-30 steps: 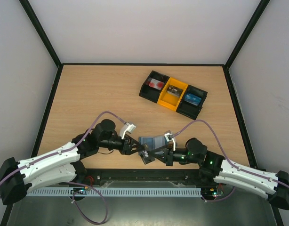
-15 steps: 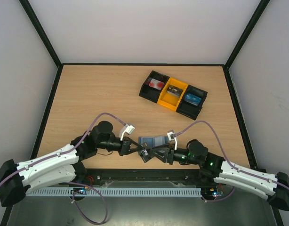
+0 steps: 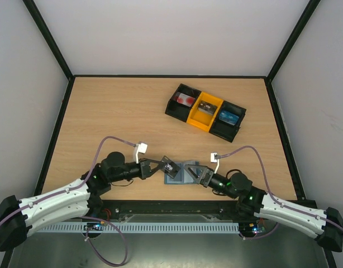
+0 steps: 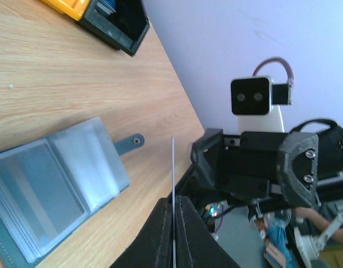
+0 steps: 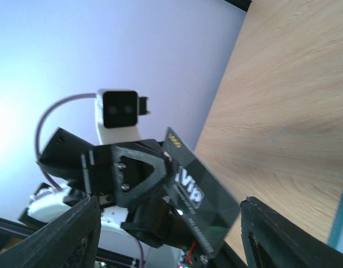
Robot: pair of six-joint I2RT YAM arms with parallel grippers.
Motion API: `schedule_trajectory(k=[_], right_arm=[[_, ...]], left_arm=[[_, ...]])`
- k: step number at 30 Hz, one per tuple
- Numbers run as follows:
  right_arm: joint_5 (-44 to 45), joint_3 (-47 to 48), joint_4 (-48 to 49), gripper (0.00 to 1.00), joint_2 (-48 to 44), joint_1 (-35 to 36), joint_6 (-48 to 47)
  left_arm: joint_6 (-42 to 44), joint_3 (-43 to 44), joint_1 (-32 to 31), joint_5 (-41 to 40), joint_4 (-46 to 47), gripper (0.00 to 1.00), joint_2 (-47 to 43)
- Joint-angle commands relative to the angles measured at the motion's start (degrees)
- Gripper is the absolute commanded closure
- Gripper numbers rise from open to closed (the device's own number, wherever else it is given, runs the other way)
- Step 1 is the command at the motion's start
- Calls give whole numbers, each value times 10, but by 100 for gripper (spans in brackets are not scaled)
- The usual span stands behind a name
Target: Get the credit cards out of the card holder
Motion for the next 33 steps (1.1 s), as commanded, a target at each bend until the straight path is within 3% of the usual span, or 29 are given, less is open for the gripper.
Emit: schedule_trajectory(k=[1, 13, 18, 22, 30, 33], right_arm=[[23, -21, 129, 34, 51, 1, 45], [-38, 32, 317, 47, 310, 2, 73], [-45, 36, 361, 67, 343, 2, 82], [-34, 36, 365, 72, 345, 2, 82], [-18, 54, 359, 71, 361, 1, 89], [-27, 58, 386, 81, 379, 2, 94]], left_arm=[[-73, -28, 3, -65, 118, 97, -10], [-130, -53, 2, -129, 197, 97, -11], [-134, -59, 2, -135, 202, 97, -13], [-136, -61, 2, -139, 201, 97, -12], [-145, -68, 1, -134, 213, 97, -8], [-150, -69, 1, -127, 217, 98, -8]])
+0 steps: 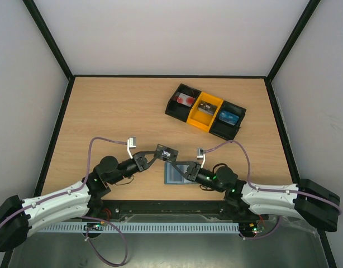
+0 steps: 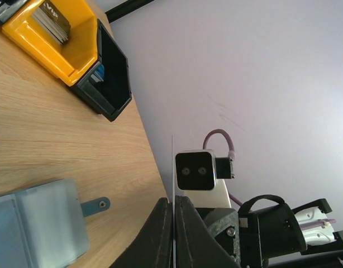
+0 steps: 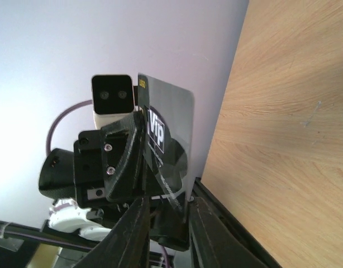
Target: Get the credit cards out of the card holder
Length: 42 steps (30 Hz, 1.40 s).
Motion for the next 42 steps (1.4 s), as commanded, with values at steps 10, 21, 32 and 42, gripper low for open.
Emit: schedule_trajectory(k=[10, 21, 32, 42], right_arm=[[18, 18, 46, 98, 22, 1, 13], [91, 64, -179, 98, -80, 1, -71], [87, 156, -418, 98, -102, -124, -163], [61, 276, -543, 98, 4, -280, -261]], left_arm=[[1, -12, 2, -2, 0, 76, -26], [58, 51, 1, -34, -206, 0, -61], [123, 100, 1, -90, -409, 0, -106], [154, 119, 3, -97, -476, 0, -107]])
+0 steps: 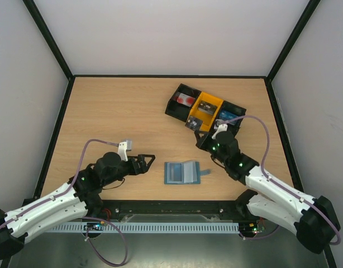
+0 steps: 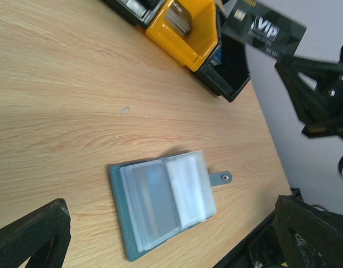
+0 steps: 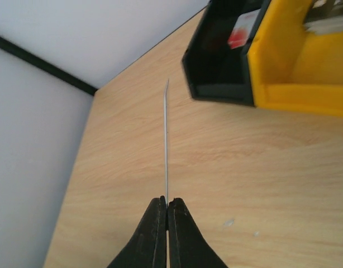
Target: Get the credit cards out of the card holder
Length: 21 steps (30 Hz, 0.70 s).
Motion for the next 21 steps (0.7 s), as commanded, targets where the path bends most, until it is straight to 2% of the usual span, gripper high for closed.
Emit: schedule_trajectory(k=[1, 10, 21], right_arm=[[-18, 72, -77, 98, 58, -55, -62], [-54, 138, -71, 98, 156, -155, -71], [-53, 217, -77, 98, 295, -222, -90]], left_arm=[[25, 15, 3, -9, -37, 0, -5], [46, 33, 3, -10, -55, 0, 4], [64, 36, 3, -12, -82, 0, 1]])
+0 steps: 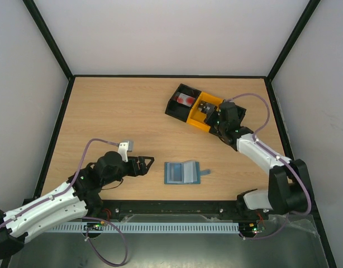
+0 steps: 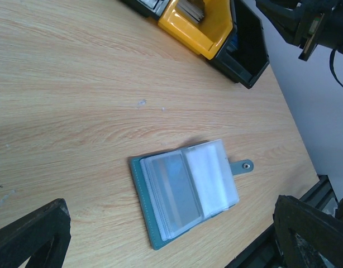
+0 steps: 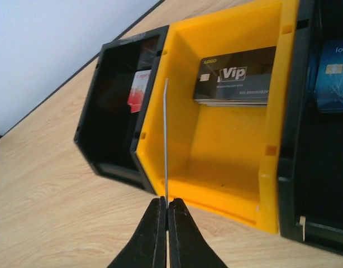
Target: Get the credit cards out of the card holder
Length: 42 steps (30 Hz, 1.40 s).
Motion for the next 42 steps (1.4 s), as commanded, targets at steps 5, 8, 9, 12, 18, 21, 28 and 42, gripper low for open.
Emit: schedule_trajectory(k=[5, 8, 9, 12, 18, 21, 28, 42], right_arm=[[-2, 69, -12, 98, 98, -32, -16], [-4, 94, -15, 98, 132, -40, -13], [-6, 100, -14, 98, 143, -44, -12], [-14, 122, -13, 98, 170, -48, -8], [-31, 149, -11, 98, 215, -56, 7], [-37, 160, -8, 98, 230, -57, 13], [-44, 180, -4, 98, 260, -65, 20], [-39, 209, -12, 95, 304, -74, 19]], left_arm=[[14, 14, 4, -10, -25, 0, -13], [13, 13, 5, -13, -29, 0, -16], [13, 11, 4, -13, -30, 0, -16], [10, 8, 4, -13, -30, 0, -18], [8, 5, 4, -14, -30, 0, -18], [8, 5, 4, -17, -32, 0, -19], [7, 6, 4, -21, -38, 0, -26], [4, 1, 4, -26, -38, 0, -31]])
